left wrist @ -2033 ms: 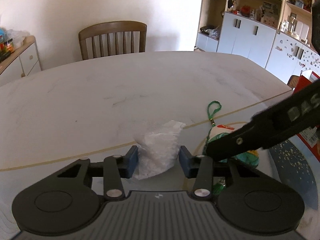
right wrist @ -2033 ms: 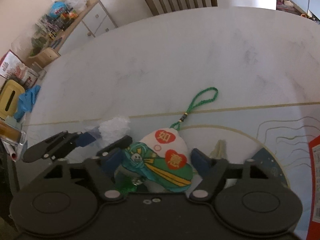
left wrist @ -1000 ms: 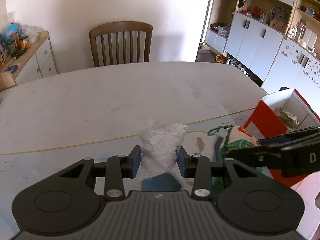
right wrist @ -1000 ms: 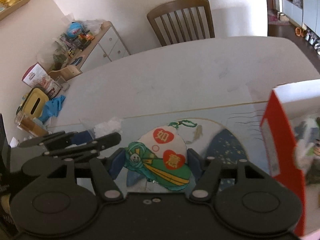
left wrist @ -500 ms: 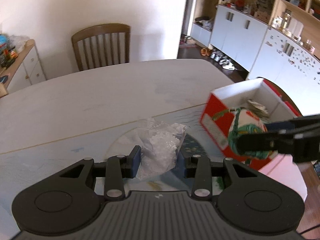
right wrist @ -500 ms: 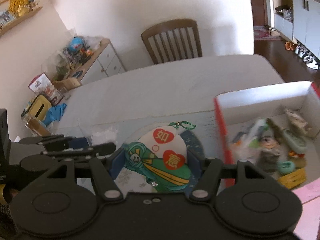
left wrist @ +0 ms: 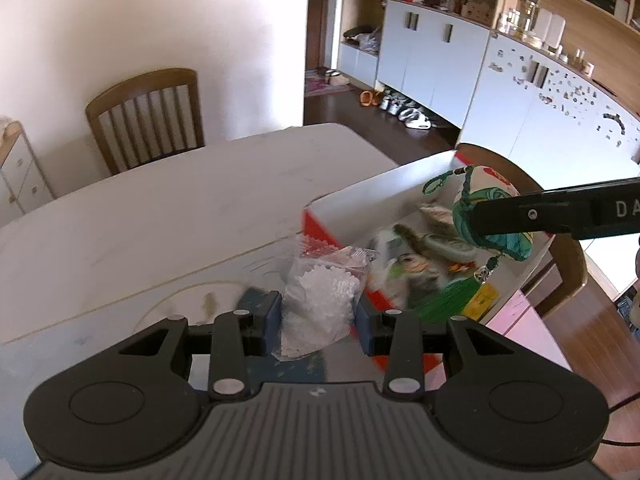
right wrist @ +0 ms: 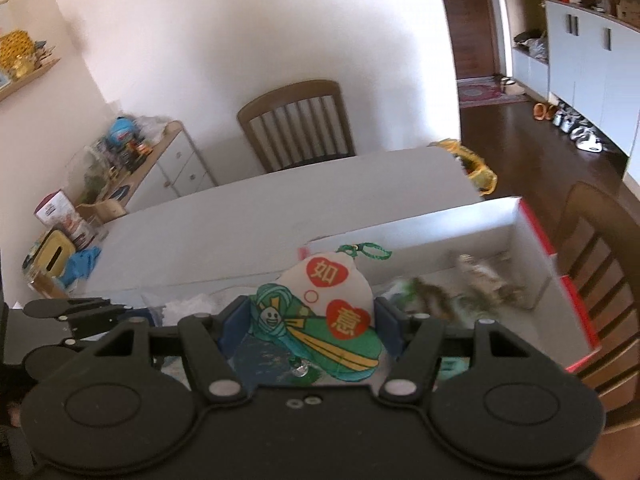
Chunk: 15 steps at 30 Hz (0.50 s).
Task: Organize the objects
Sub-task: 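Carry the bead bag and tasseled pouch into the red box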
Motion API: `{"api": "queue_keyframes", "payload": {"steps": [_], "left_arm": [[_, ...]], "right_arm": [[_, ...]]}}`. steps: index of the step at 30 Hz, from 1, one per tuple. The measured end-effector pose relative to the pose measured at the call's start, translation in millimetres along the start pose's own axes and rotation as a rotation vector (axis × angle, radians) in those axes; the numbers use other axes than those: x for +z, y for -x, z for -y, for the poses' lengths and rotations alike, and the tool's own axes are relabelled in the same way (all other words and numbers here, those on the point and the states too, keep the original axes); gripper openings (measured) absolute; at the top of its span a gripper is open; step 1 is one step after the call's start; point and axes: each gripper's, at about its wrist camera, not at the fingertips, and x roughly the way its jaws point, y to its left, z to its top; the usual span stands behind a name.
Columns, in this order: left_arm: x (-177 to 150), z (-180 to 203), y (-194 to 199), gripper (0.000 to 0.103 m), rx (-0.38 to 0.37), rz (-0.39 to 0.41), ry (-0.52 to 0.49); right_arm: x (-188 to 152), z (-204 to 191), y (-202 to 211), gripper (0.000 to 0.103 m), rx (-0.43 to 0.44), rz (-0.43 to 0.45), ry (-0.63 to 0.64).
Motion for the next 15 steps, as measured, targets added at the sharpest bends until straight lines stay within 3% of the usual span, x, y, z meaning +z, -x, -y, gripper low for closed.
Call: {"api": "queue_keyframes", "payload": {"steps": [15], "left_arm": [[30.2,83.1,-49.2,0.038,0.0,-0.018,-0.056]], "right_arm": [[9.0,101.8,3.3,0.065,-0.072,0.0,-0.006]]}}
